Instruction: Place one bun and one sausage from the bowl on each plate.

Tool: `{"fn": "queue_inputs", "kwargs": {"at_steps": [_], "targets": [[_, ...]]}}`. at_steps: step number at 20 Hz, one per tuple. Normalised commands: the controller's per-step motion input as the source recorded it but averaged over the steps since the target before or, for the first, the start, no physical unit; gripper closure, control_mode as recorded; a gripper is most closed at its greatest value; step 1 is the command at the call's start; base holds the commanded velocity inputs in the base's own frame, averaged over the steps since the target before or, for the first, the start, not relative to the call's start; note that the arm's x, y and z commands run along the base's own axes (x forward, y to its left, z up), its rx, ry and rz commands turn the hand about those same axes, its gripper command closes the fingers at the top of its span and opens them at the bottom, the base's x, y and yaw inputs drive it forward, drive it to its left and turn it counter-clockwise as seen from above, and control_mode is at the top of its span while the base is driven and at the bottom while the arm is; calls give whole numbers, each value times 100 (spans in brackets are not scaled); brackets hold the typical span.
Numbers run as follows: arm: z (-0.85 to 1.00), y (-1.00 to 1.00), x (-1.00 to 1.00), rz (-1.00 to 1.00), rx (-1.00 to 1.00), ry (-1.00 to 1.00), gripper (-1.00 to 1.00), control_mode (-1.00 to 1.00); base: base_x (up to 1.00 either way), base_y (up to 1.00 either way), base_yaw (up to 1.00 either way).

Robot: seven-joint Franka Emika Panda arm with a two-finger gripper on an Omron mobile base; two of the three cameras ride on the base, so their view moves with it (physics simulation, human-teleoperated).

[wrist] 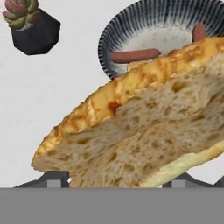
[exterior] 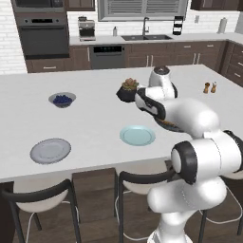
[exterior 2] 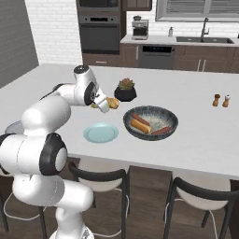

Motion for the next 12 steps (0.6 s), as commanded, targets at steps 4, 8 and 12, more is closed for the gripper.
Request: {"fn": "queue_inputs", "kwargs": {"at_steps": [4, 8, 12], "targets": [[-46, 50, -26, 18, 0, 31, 100, -100, 0, 0, 0], [-73, 9, -8, 13, 0, 17, 100, -100, 0, 0, 0], [-74, 4, -24, 14, 0, 11, 100, -100, 0, 0, 0]]}}
